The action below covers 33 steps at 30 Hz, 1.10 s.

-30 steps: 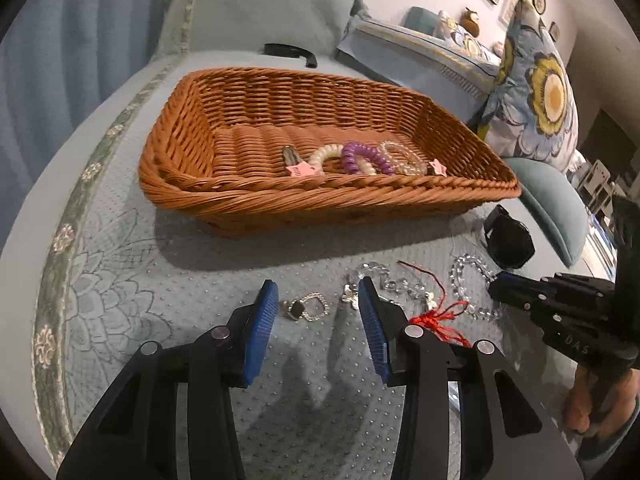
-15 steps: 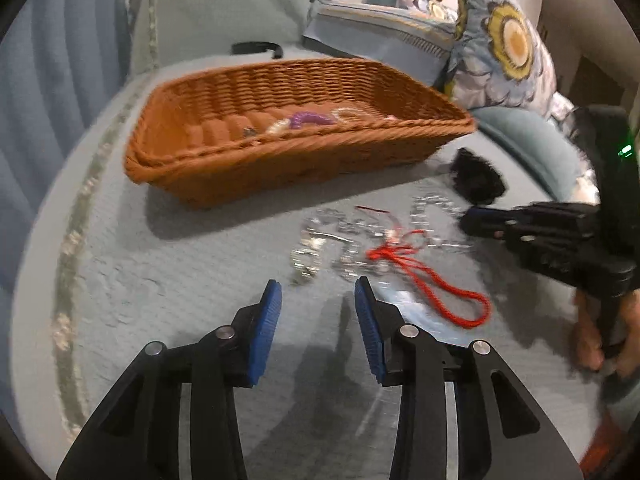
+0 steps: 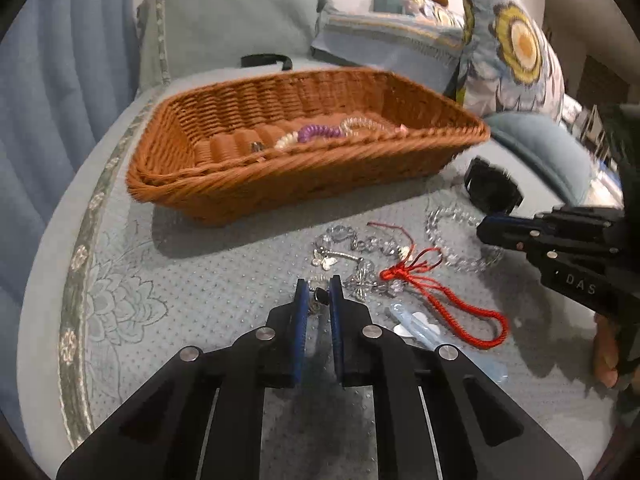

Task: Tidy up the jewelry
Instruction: 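Carry both held items toward the wicker basket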

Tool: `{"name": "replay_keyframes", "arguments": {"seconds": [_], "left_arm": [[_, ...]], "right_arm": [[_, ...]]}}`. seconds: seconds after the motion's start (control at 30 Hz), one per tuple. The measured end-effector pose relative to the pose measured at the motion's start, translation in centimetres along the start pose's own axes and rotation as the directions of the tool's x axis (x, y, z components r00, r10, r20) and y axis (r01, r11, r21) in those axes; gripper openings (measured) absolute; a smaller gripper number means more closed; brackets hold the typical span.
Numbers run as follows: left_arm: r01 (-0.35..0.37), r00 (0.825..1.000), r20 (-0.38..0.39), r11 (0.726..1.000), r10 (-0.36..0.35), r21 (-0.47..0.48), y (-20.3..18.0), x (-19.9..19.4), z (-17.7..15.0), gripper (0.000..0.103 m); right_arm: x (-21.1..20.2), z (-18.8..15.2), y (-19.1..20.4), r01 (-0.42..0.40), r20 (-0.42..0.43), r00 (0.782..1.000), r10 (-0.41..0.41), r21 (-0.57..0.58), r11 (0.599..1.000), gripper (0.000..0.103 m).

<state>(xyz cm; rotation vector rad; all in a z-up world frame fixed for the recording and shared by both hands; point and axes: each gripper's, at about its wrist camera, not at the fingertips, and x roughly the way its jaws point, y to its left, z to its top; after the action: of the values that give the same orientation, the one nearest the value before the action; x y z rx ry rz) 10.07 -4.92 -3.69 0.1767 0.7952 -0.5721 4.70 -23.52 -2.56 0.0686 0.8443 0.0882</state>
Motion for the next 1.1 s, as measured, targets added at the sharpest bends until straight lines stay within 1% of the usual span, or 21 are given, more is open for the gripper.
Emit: {"name": "replay_keyframes", "arguments": {"seconds": [0.07, 0.2, 0.33, 0.47, 0.53, 0.73, 0.93, 1.03, 1.1], "left_arm": [[0.027, 0.999, 0.021, 0.999, -0.027, -0.031, 0.5, -0.9, 0.0, 0.008], [0.072, 0.995, 0.067, 0.996, -0.068, -0.06, 0.9, -2.7, 0.5, 0.008], [0.098, 0.991, 0.1, 0.993, -0.091, -0.067, 0.8, -3.6, 1.0, 0.008], [0.14, 0.983, 0.129, 0.987, -0.13, -0.075, 0.7, -4.5, 1.4, 0.008], [0.158, 0.978, 0.148, 0.984, -0.145, -0.079, 0.8, -5.0, 1.7, 0.008], [0.169, 0.972, 0.177, 0.983, -0.155, -0.069, 0.5, -6.0, 2.1, 0.008], [0.169, 0.968, 0.198, 0.983, -0.153, -0.065, 0.5, -6.5, 2.3, 0.008], [0.158, 0.966, 0.213, 0.986, -0.145, -0.047, 0.3, -7.0, 3.1, 0.008], [0.165, 0.962, 0.226, 0.985, -0.152, -0.041, 0.3, -7.3, 3.8, 0.008]], "right_arm": [[-0.5, 0.2, -0.1, -0.026, 0.01, 1.0, 0.026, 0.013, 1.0, 0.006], [-1.9, 0.7, -0.4, -0.094, 0.035, 0.995, 0.093, 0.034, 0.995, 0.006], [-2.9, 1.1, -0.9, -0.161, 0.052, 0.986, 0.157, 0.07, 0.985, 0.006], [-3.9, 1.6, -0.7, -0.208, 0.065, 0.977, 0.203, 0.085, 0.974, 0.006], [-4.4, 1.6, -0.4, -0.219, 0.072, 0.974, 0.213, 0.082, 0.972, 0.006], [-5.6, 2.0, -0.3, -0.238, 0.091, 0.969, 0.23, 0.083, 0.968, 0.006], [-6.4, 2.3, -0.1, -0.258, 0.103, 0.963, 0.249, 0.084, 0.963, 0.006], [-7.2, 2.9, 0.0, -0.263, 0.123, 0.96, 0.252, 0.083, 0.961, 0.006], [-7.7, 3.7, -0.1, -0.269, 0.139, 0.957, 0.255, 0.086, 0.959, 0.006]]}}
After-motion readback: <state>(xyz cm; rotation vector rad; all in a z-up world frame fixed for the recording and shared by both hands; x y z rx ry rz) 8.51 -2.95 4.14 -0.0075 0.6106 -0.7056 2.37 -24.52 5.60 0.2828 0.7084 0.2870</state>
